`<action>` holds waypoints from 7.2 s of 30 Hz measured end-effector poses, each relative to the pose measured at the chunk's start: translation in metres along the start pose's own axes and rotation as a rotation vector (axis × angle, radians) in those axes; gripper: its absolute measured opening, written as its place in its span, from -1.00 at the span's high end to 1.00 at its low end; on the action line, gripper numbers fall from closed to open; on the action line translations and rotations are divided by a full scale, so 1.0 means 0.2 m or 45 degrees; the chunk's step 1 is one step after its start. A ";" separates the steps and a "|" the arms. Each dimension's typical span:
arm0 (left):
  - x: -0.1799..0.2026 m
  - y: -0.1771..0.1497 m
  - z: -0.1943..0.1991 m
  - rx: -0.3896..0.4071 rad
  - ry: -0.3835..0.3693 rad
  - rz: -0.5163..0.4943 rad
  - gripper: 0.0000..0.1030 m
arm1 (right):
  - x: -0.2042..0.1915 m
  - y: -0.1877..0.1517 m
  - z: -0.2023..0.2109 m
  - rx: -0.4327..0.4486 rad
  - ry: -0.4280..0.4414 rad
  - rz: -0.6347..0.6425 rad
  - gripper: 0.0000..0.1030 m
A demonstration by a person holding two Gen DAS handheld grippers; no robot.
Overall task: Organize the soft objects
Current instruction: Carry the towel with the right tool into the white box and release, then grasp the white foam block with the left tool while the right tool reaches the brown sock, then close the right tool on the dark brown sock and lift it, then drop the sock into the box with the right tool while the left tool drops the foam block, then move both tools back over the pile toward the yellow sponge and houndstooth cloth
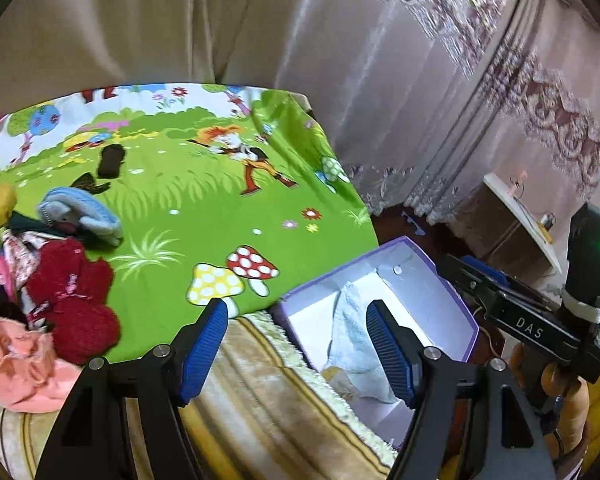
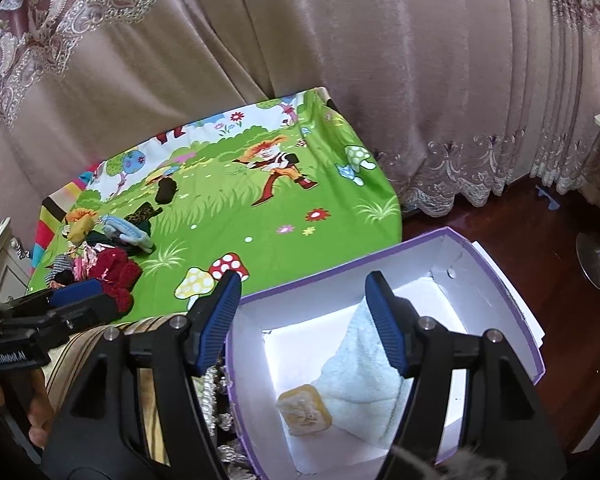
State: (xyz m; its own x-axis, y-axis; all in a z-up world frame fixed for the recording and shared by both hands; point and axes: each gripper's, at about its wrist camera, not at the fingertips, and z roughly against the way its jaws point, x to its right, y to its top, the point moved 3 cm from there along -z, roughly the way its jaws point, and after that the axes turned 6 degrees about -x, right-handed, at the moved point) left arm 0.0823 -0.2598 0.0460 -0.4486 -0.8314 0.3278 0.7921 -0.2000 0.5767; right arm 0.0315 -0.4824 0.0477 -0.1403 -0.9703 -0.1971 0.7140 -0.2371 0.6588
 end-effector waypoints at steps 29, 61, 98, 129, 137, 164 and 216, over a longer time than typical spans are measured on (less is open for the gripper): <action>-1.26 -0.10 0.64 0.232 0.383 0.499 -0.41 | -0.61 0.11 -0.18 -0.097 0.142 0.283 -0.43; -2.06 -0.14 0.30 -0.186 0.648 0.633 -0.41 | -1.04 0.60 -0.74 -0.207 0.273 0.357 -0.53; -1.98 -0.08 0.47 0.222 0.727 0.604 0.08 | -1.54 0.72 -1.90 -0.490 0.275 0.454 0.24; -1.24 -0.14 0.55 0.346 0.451 0.481 0.08 | -1.16 0.37 -0.75 -0.252 0.375 0.372 0.51; -1.01 -0.19 0.52 0.313 0.353 0.418 0.08 | -1.00 0.22 -0.56 -0.246 0.335 0.354 0.51; -0.26 -0.23 0.25 0.092 0.104 0.143 0.08 | -0.21 -0.05 -0.12 -0.133 0.031 0.165 0.51; -0.16 -0.11 0.31 0.210 0.158 0.006 -0.63 | -0.34 0.02 0.13 0.149 -0.140 0.346 -0.96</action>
State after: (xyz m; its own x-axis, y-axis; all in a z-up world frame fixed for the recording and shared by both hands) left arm 0.0540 -0.1962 0.0699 -0.3825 -0.8918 0.2418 0.7109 -0.1169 0.6935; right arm 0.0261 -0.4185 0.0838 -0.0326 -0.9968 0.0731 0.6526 0.0342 0.7570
